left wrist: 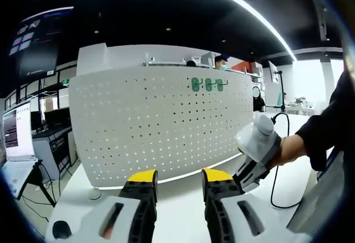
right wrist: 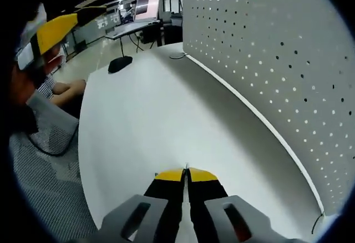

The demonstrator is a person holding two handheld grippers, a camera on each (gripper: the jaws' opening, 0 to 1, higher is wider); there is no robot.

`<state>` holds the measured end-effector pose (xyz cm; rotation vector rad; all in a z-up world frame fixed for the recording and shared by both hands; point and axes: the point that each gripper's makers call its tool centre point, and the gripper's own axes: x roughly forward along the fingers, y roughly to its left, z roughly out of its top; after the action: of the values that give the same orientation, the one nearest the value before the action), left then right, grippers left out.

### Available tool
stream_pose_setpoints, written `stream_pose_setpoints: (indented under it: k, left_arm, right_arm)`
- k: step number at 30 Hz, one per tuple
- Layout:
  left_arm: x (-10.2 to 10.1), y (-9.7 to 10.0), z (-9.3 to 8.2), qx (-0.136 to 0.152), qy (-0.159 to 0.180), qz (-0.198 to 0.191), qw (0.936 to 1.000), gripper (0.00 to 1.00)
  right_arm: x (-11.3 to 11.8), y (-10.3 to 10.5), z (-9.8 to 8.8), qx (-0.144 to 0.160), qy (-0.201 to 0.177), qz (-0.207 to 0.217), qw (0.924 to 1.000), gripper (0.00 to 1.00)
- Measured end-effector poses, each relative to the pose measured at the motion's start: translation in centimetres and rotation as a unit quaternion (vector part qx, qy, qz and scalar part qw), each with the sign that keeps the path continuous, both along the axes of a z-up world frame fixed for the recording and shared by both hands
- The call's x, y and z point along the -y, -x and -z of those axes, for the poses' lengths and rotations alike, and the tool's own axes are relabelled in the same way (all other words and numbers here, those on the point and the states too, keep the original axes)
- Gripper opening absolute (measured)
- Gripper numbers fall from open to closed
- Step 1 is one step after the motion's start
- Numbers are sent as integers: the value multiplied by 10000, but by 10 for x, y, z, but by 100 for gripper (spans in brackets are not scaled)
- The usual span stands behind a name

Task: Insert the hook assembly into the mounting plate slot until the hook locks in place.

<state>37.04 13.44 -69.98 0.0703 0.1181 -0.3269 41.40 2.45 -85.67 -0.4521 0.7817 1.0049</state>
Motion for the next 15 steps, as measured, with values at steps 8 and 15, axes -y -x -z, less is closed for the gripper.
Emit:
stream_pose_setpoints:
  k: [8,15]
  left_arm:
    - [4,-1,5,-79,-54,59,9999,33]
    - [7,-1,9,-147,-99,137,9997,33]
  right_arm:
    - [9,-5,-6,-18,-211,237,9995,0]
    - [11,-8,-14,-10,-339,341,9988,0]
